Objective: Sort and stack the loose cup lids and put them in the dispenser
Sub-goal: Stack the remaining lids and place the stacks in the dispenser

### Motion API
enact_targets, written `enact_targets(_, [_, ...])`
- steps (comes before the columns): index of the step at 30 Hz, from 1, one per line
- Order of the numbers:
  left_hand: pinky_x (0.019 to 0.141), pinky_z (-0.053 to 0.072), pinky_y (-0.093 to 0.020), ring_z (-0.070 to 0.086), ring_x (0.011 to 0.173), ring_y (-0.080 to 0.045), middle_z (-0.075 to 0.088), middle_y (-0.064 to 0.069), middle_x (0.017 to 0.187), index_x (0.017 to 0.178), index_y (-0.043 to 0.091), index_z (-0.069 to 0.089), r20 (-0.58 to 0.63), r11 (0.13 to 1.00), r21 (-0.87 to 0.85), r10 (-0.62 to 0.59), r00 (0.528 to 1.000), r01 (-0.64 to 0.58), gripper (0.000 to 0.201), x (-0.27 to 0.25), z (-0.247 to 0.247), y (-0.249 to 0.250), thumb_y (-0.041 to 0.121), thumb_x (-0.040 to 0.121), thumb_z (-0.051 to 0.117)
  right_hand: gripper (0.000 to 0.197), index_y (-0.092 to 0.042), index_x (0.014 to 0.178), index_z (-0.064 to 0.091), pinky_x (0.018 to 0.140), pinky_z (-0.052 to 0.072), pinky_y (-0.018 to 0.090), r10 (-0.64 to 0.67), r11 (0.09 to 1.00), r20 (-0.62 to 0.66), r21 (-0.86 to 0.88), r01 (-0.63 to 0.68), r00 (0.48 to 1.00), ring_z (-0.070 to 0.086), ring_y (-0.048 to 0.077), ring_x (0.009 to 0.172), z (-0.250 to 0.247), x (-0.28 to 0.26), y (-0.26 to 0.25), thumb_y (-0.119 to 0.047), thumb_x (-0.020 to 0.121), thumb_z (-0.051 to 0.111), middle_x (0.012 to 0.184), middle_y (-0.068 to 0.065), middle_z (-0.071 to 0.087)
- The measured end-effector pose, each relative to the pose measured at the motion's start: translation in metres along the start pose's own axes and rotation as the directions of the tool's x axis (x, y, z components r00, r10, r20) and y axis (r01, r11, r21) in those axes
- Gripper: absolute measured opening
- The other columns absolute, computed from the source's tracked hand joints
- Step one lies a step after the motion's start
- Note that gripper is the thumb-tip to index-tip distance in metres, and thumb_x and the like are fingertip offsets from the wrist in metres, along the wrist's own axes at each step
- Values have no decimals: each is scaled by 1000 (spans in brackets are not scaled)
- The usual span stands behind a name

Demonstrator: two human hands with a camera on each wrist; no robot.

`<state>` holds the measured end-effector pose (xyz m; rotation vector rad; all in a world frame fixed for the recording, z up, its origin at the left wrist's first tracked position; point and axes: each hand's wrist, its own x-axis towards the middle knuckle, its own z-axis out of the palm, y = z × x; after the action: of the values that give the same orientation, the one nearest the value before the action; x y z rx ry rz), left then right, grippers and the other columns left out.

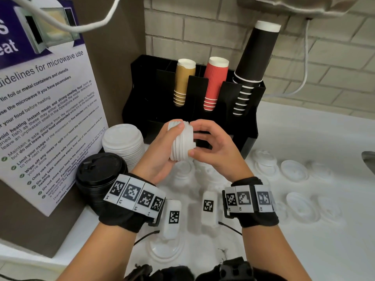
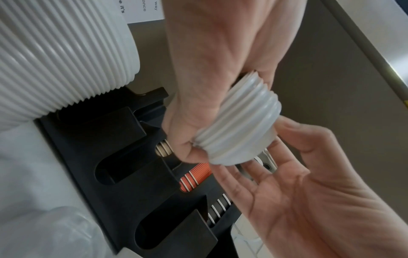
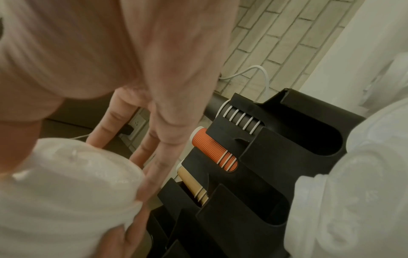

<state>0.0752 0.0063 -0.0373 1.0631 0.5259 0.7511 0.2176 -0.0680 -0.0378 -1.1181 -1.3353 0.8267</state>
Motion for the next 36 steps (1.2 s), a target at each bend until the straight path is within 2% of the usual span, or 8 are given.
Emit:
enact_targets(4, [69, 55, -30, 68, 95, -14, 64, -6, 114, 126, 23, 53, 3, 999, -31, -36, 999, 36, 49, 0, 0, 1, 42, 82, 57, 52, -13, 124, 53, 88, 55, 40, 5, 1000, 1, -14, -5, 1000, 55, 23, 118, 0, 0, 1, -1, 77, 73, 126, 8, 53])
enact_targets(11, [94, 50, -52, 61, 116, -36, 58, -15, 131, 135, 21, 48, 6, 997, 39, -65, 998, 65, 62, -1, 1, -2, 51, 83, 64, 53, -9, 125, 53, 89, 55, 40, 24, 1000, 22, -15, -24, 999, 55, 22, 118, 0, -2, -1, 4, 78, 72, 126, 8, 54])
enact_targets(19, [62, 49, -28, 59, 90, -16, 55, 0, 103, 112, 25, 48, -177, 987, 117, 128, 976, -108, 35, 8, -6, 9, 13, 86, 68, 50, -19, 116, 54, 89, 53, 32, 212, 819, -30, -540, -194, 977, 57, 12, 103, 10, 3, 6, -28, 75, 80, 111, -3, 55])
enact_targets(23, [65, 48, -30, 55, 96, -17, 51, 1, 110, 111, 28, 46, -157, 971, 177, 192, 969, -164, 41, 8, -8, 19, 20, 80, 72, 66, -19, 128, 56, 100, 44, 37, 574, 626, 459, -780, -1, 678, 51, 22, 114, 41, -9, 18, -32, 70, 84, 123, 4, 52])
enact_targets(28, [65, 46, -28, 53, 101, -19, 49, 3, 112, 115, 27, 43, -180, 961, 202, 226, 957, -189, 37, 9, -10, 25, 15, 88, 66, 95, -34, 142, 34, 115, 28, 41, 671, 560, 629, -777, 288, 392, 23, 24, 137, 77, -30, 28, -36, 63, 88, 153, 3, 19])
enact_targets(30, [65, 45, -27, 52, 101, -18, 48, 3, 113, 115, 27, 42, -186, 961, 201, 229, 956, -191, 37, 7, -10, 27, 16, 89, 65, 83, -32, 132, 43, 99, 42, 36, 635, 589, 657, -752, 296, 406, 35, 18, 117, 77, -35, 29, -25, 63, 88, 142, 2, 30])
enact_targets(33, [64, 45, -27, 52, 100, -18, 49, 3, 113, 115, 28, 42, -186, 961, 198, 232, 955, -195, 37, 6, -9, 28, 17, 89, 66, 76, -21, 134, 46, 74, 29, 4, 582, 629, 683, -722, 288, 442, 30, 4, 98, 71, -35, 29, -16, 69, 85, 136, 5, 39])
enact_targets(36, [61, 46, -26, 53, 99, -19, 49, 2, 113, 114, 28, 42, -182, 964, 187, 223, 958, -189, 36, 3, -10, 28, 17, 89, 65, 81, -14, 139, 43, 90, 37, 5, 560, 632, 635, -743, 222, 532, 47, 13, 103, 57, -26, 27, -22, 70, 84, 134, 10, 45])
